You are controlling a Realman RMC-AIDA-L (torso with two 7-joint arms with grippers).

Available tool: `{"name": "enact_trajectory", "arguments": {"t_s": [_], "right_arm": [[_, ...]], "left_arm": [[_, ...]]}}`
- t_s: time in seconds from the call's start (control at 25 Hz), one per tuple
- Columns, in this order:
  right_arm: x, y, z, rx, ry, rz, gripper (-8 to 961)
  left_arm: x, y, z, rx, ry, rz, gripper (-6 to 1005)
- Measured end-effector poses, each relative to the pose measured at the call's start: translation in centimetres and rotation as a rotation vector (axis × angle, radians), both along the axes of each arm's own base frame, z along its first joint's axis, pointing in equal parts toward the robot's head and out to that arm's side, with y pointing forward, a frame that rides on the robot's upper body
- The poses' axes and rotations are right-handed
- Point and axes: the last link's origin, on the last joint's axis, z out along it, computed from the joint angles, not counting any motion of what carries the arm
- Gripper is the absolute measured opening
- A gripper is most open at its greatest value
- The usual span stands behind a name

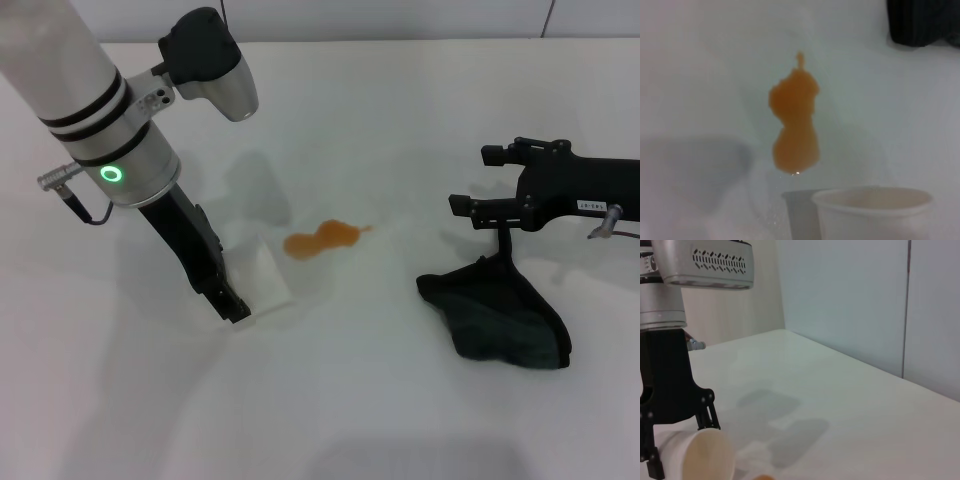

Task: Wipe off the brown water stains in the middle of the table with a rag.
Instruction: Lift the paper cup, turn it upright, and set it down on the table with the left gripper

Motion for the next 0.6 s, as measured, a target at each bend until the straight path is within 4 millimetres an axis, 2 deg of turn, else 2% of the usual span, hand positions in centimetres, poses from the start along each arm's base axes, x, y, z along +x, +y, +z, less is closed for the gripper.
{"name": "enact_trajectory", "arguments": {"t_s": [0.28, 0.6], "right_arm": [[0.0, 0.0, 0.0, 0.001, 0.001, -0.001, 870], [0.2, -0.1, 0.2, 0.003, 0.005, -0.005, 870]], "left_arm": [[0.5, 0.3, 0.5, 0.013, -0.007, 0.006, 730], [3.1, 2.3, 4.4, 0.172, -0.193, 0.043, 663]]}}
